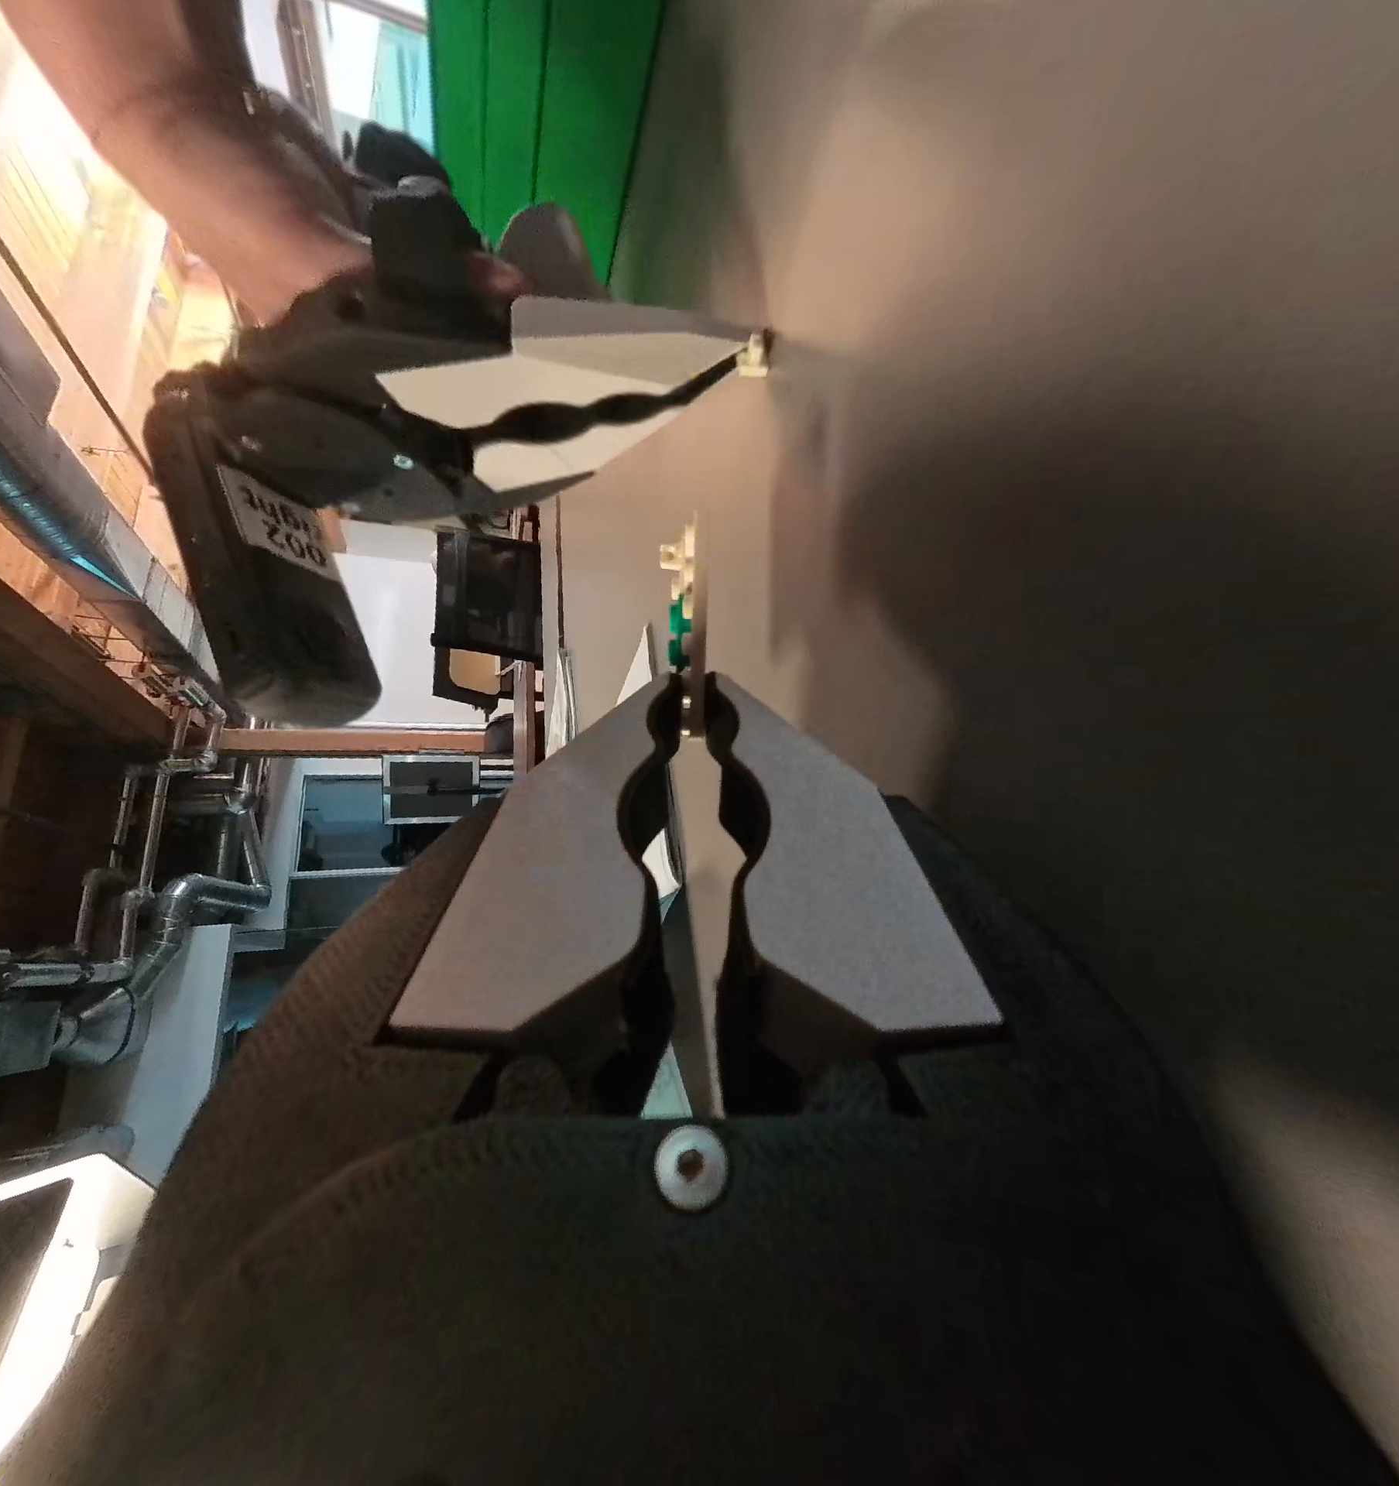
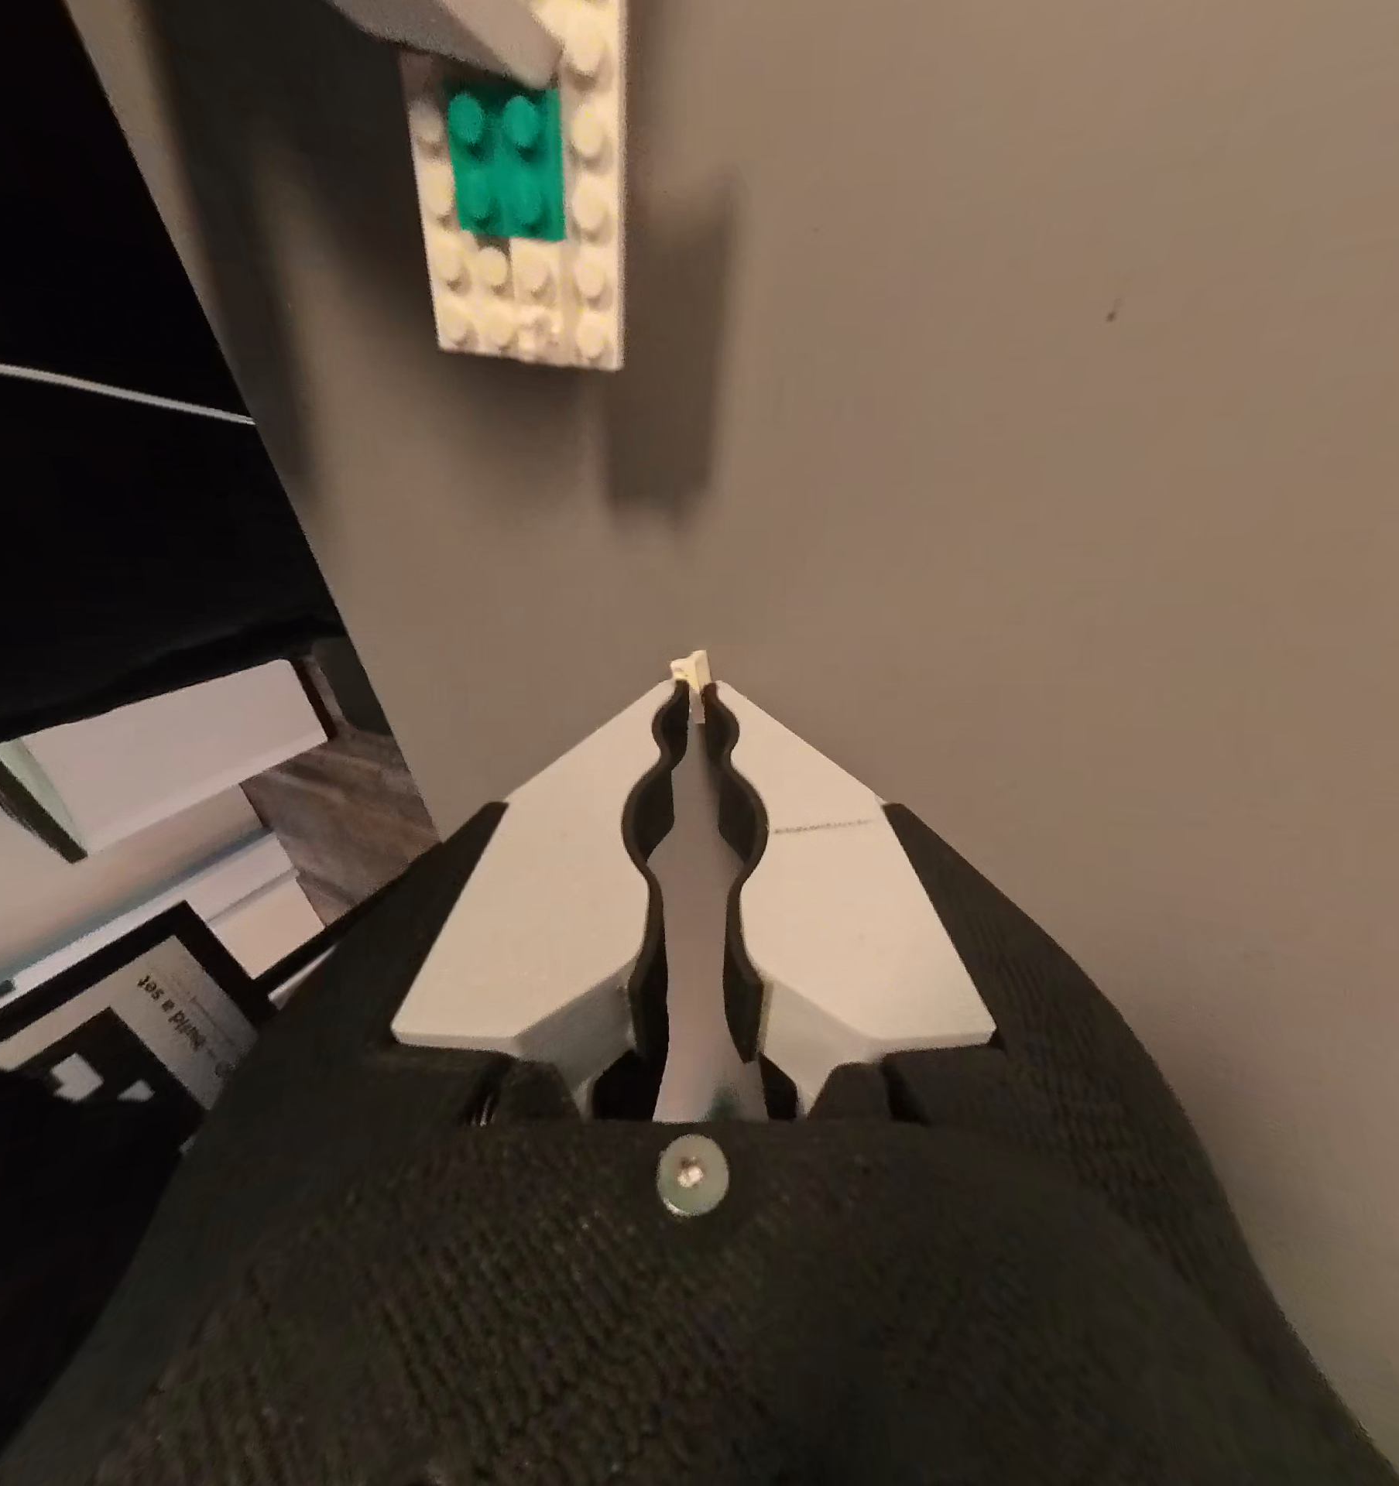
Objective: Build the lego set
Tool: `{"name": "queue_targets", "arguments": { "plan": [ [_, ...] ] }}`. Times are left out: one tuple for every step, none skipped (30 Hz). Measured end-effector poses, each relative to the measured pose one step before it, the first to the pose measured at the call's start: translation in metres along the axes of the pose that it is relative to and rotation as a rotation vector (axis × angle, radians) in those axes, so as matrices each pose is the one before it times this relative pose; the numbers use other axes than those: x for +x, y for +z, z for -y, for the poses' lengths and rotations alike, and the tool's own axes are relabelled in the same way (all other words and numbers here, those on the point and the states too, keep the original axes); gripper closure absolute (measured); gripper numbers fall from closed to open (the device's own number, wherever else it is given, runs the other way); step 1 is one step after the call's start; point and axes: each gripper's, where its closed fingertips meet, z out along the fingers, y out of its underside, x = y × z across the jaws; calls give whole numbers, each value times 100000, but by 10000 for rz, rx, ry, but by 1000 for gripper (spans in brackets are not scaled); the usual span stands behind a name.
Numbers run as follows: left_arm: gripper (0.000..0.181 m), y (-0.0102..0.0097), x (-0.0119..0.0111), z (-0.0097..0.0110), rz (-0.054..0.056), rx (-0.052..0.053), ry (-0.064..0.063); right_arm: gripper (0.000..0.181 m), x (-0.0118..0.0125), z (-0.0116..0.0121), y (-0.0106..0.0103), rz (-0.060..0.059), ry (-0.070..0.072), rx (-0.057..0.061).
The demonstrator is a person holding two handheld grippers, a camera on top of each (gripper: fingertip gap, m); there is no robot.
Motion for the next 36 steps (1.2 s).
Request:
{"name": "queue_targets", "arguments": {
  "plan": [
    [178,-5,39,42,-16,12,19,179,214,68,-119,-63,3,-168],
    [178,6,60,32,-24,16,13,179,201,51,-112,-57,-3,-160],
    [178,11,65,45,-28,18,15,179,183,50,-99,-51,-8,-149],
    [178,24,63,43,-23,14,17,179,156,51,-87,-32,-2,-142],
    [178,6,49,34,-19,10,20,179,117,49,-78,2,1,-134],
    [178,-2,25,23,-6,8,14,179,47,27,-58,59,1,-129],
    [178,-13,15,16,-8,6,4,179,-120,7,-40,176,12,-115],
    [178,-12,4,3,-6,5,-4,180,-512,-7,-13,431,32,-98],
    [177,-10,-1,0,1,-2,4,180,-565,22,-3,452,63,-62],
    [177,-10,-4,1,-1,-2,11,180,-375,-153,49,312,89,-180],
    [177,-13,31,7,-15,8,9,180,-253,-401,135,224,110,-353],
    [178,-8,56,33,-24,18,10,180,-192,-432,222,198,125,-404],
    [178,1,58,44,-21,15,17,180,9,-311,272,90,133,-377],
    [178,4,58,51,-24,13,23,180,96,-295,263,40,150,-402],
    [177,8,86,50,-37,14,22,180,200,-244,236,-23,111,-392],
    [177,-6,85,65,-35,19,28,180,260,-152,191,-48,81,-345],
    [177,-17,59,40,-18,14,30,179,192,-87,128,7,77,-307],
    [177,-32,21,33,-7,5,24,179,100,-33,28,26,67,-258],
    [177,-31,17,31,-13,4,8,178,175,39,-89,-60,34,-188],
    [177,-32,8,13,-11,5,-2,178,307,143,-209,-180,13,-95],
    [177,-40,6,10,-5,2,7,181,418,167,-273,-275,-5,-49],
    [177,-27,20,1,-9,-6,16,181,241,78,-252,-175,14,-70],
    [177,-26,17,3,-7,-5,18,180,207,140,-284,-177,40,-2],
    [177,-48,3,7,1,-2,18,179,243,193,-347,-245,14,93],
    [177,-48,-1,15,3,2,7,177,290,286,-452,-356,4,256],
    [177,-55,-28,38,15,14,-1,173,372,391,-580,-519,8,449],
    [177,-57,-53,22,25,4,-4,167,577,421,-708,-778,71,610],
    [177,-55,-67,3,32,-7,-3,163,558,384,-794,-870,83,738],
    [178,-65,-104,-9,51,-4,-2,159,154,546,-820,-745,-6,1002],
    [178,-54,-96,-8,51,-7,-18,157,11,827,-868,-730,70,1308],
    [177,-40,-115,-23,50,-7,-45,156,-197,838,-881,-620,247,1432],
    [177,-4,-117,-3,48,-6,-64,155,-611,659,-828,-385,312,1431],
    [177,13,-62,-7,20,-4,-64,156,-700,241,-712,-332,442,1221],
    [177,22,-1,-5,3,8,-45,160,-398,-355,-571,-489,557,898],
    [178,17,36,-9,-20,6,-22,165,-13,-783,-491,-683,568,662],
    [178,25,54,-8,-23,9,-15,174,193,-1008,-431,-737,572,542]
  ]
}}
